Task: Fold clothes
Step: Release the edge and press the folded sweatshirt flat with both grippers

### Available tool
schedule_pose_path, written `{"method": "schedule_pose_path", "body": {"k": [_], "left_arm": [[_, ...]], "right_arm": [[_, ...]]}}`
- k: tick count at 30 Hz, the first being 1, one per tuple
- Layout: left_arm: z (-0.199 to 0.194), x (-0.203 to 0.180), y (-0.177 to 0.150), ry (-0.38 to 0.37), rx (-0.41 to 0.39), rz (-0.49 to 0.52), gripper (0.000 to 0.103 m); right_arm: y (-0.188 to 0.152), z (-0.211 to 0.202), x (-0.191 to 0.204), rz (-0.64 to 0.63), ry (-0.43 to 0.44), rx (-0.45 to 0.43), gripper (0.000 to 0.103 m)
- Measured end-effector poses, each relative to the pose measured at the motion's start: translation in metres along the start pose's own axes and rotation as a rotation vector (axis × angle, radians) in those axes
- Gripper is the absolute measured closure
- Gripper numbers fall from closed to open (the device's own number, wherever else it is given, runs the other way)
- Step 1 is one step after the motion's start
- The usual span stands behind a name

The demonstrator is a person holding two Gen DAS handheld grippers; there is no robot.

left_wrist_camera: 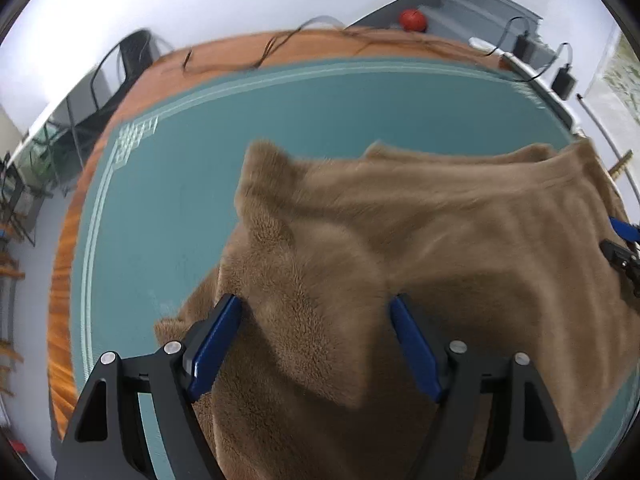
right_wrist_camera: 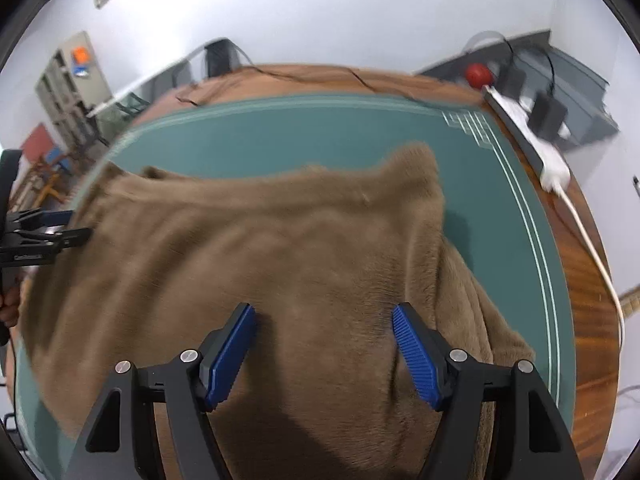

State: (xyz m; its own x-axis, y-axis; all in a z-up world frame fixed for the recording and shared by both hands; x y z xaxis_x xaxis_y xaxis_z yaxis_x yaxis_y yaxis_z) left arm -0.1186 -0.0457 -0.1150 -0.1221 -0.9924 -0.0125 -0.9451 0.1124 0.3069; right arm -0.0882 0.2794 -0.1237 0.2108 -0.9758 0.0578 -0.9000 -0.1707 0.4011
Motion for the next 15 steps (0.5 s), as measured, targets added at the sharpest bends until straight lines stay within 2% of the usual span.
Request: {"method": "schedule_pose_path", "body": {"k": [4, 7, 10, 15], "left_arm": [[0.011, 0.010, -0.002, 0.003, 0.007, -0.026, 0.006], [0.018, 0.015, -0.002, -0.019, 0.011, -0.058, 0.005], [0.012, 0.013, -0.002, 0.003, 0.008, -0.052, 0.005], [-0.031, 0.008, -0.014, 0.047, -0.066, -0.026, 0.005]], "right_arm": [[-0.005, 0.014, -0.007, 0.005, -0.002, 0.008, 0.027], [-0.005, 0.018, -0.004, -0.015, -0.033, 0.001, 0.024], [-0.010, 0.005, 0.000, -0.015, -0.037, -0.022, 0.024], [-0.025, -0.033, 0.004, 0.009, -0.014, -0.079, 0.024]]}}
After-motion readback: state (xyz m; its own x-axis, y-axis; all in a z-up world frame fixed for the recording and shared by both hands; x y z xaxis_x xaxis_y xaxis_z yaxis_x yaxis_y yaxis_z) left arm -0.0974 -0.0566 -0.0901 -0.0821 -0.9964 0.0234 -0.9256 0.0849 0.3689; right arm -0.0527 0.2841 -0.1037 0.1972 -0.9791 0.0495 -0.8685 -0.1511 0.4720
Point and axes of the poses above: each gripper's, at about its wrist camera, not at the fingertips, and z roughly the way its jaws point, x to its left, y to its top, the point moved 2 cm from there along z, roughly the way its jaws point, and after that the axes turned 7 degrees about x, right-handed, at the moved point
